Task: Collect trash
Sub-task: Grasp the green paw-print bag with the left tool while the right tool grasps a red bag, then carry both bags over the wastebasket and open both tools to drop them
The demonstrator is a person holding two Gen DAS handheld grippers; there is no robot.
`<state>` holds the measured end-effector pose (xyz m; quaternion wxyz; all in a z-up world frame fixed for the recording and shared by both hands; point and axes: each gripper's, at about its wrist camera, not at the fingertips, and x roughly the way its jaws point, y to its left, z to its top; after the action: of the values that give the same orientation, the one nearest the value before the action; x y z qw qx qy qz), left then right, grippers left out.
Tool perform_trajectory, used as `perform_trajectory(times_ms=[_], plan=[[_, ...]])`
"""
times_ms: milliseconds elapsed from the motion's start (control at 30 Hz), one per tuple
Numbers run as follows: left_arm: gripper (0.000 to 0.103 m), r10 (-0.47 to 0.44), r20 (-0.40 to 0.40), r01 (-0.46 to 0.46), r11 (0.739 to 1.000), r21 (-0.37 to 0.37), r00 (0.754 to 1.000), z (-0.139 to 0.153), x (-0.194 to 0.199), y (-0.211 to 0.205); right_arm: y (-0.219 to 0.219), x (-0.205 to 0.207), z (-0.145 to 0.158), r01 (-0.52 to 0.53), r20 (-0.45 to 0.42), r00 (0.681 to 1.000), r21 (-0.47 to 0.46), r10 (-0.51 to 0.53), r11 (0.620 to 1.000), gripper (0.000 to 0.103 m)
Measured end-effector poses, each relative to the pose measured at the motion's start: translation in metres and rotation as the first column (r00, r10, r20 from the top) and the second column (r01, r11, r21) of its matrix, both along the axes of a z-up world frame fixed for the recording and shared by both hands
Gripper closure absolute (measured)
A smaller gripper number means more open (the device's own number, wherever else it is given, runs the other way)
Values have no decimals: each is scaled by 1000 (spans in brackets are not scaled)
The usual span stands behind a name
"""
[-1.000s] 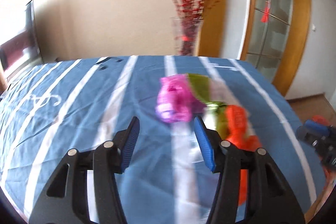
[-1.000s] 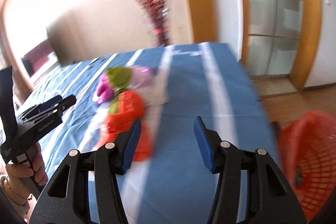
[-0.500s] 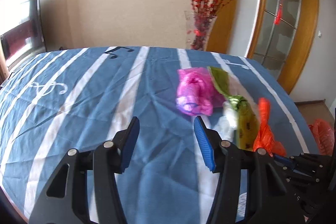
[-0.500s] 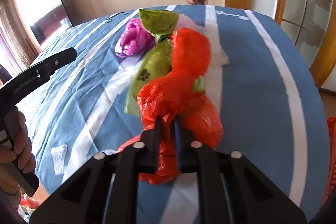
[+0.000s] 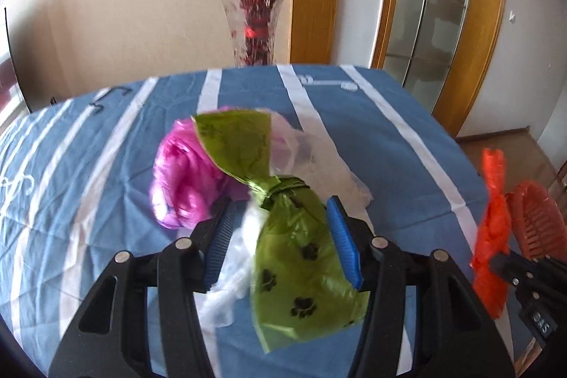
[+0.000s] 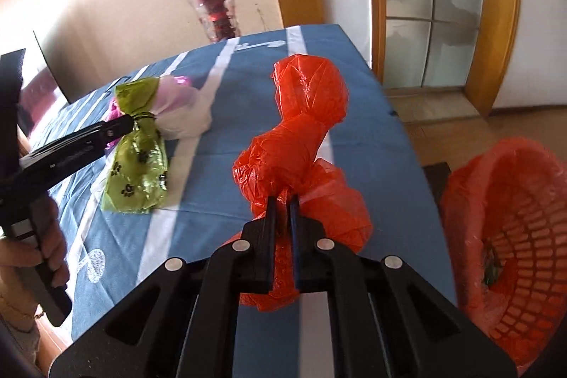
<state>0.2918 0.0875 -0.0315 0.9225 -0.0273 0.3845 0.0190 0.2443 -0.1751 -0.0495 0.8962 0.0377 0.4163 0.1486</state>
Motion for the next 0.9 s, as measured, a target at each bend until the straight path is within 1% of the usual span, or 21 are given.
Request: perform_trajectory(times_ms=[33, 100, 200, 233, 300, 333, 367, 400, 433, 467, 500, 567, 600, 733, 900], plan=[[50, -2, -15, 2, 1000, -22, 1000, -3, 0, -3, 0, 1, -1, -1, -2, 1000, -1, 1, 1000, 95], [50, -16, -11, 15, 999, -32, 1000, -5, -5, -8, -2, 3, -2, -4, -3, 1000, 4, 5, 1000, 95], [50, -64, -11, 64, 998, -7, 998, -11, -20, -23, -3, 2, -1, -5, 1, 1000, 14, 5, 1000, 95], [50, -76, -22, 76, 997, 6, 997, -14, -22, -26, -5, 1, -1, -4, 1, 1000, 18, 4, 1000, 95], [52, -93, -68, 95, 995, 38, 993, -25, -21, -36, -5, 2, -1, -1, 0, 1000, 32, 1, 999, 95], [61, -93, -102, 98, 994, 40, 990, -31, -18, -38, -8, -1, 0, 2, 0, 1000, 37, -2, 999, 95], [67, -93, -125, 98, 995, 33, 988, -35, -16, -37, -9, -1, 1, 4, -1, 1000, 45, -4, 999, 95], [73, -91, -120, 96, 995, 40, 989, -35, -15, -38, -10, -2, 1, 6, -2, 1000, 50, -6, 999, 95], [92, -98, -123, 104, 993, 48, 988, -36, -15, -41, -12, -2, 1, 9, -3, 1000, 55, -9, 998, 95], [100, -107, -125, 114, 992, 50, 986, -36, -14, -43, -13, -3, 1, 15, -3, 1000, 56, -15, 998, 95], [100, -114, -128, 122, 991, 56, 985, -36, -15, -46, -14, -3, 1, 19, -2, 1000, 56, -19, 998, 95], [101, -159, -132, 159, 987, -12, 978, -34, -16, -46, -19, -3, 3, 29, 2, 1000, 56, -29, 998, 95], [101, -176, -116, 173, 984, -30, 978, -30, -19, -48, -23, -4, 6, 34, 9, 999, 56, -35, 998, 95], [101, -235, -60, 232, 971, -60, 970, -9, -29, -55, -43, -12, 21, 64, 50, 997, 57, -66, 996, 95], [101, -312, 4, 311, 947, -75, 950, 22, -40, -81, -80, -26, 40, 121, 96, 987, 59, -126, 991, 95]])
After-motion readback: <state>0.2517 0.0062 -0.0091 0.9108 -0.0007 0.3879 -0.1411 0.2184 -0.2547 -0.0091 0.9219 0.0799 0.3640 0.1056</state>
